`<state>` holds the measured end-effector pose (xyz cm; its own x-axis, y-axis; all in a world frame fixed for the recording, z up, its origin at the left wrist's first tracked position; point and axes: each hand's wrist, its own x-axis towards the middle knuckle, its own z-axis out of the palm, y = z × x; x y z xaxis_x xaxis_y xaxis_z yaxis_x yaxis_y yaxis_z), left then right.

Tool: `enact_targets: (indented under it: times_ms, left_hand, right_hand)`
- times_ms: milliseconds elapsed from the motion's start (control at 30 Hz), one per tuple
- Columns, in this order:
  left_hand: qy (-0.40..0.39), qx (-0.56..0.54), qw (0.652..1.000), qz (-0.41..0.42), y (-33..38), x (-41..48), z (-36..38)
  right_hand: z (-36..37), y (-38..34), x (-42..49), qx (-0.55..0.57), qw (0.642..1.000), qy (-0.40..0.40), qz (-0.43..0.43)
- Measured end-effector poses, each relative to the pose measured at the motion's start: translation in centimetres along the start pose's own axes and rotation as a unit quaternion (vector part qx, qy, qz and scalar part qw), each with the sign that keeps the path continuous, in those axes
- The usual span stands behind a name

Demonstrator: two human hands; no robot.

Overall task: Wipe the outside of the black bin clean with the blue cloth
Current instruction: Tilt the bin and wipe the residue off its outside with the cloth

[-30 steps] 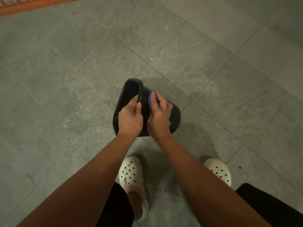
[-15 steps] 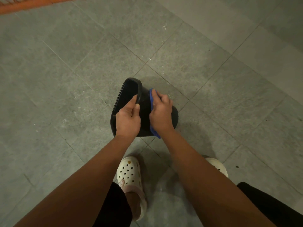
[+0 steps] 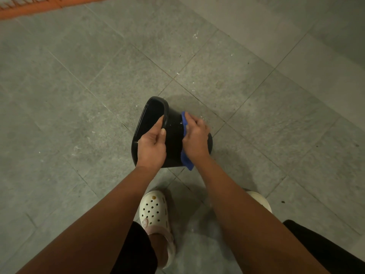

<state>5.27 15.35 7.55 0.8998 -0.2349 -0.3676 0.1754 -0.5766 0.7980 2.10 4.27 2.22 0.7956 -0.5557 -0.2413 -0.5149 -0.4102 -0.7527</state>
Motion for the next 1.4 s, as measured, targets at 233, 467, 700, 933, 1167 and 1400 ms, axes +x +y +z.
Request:
enact_targets:
  times_ms: [233,467,700,933,1167,1400]
  left_hand:
    - [-0.005,-0.038,0.999,0.000,0.6,0.5,0.0]
    - [-0.010,-0.014,1.000,0.006,0.5,0.5,0.2]
    - [0.001,-0.073,0.997,-0.034,0.5,0.8,0.0]
    - [0.008,-0.037,0.999,-0.030,0.3,0.6,0.0]
    - [-0.001,-0.043,0.999,-0.019,0.8,0.7,0.1]
    - [0.014,-0.031,0.999,-0.041,0.6,0.3,0.0]
  right_hand:
    - [0.9,-2.8,-2.9,0.094,0.991,0.063,-0.069]
    - [0.3,-1.9,0.4,0.043,0.998,0.028,-0.044]
    - [1.6,-1.7,-3.1,0.098,0.982,0.084,-0.139]
    - [0.3,-0.6,0.7,0.022,0.997,0.015,-0.074]
    - [1.4,-3.2,-2.7,0.097,0.982,0.099,-0.126]
    - [0.0,-0.3,-0.3,0.023,0.999,0.022,-0.029]
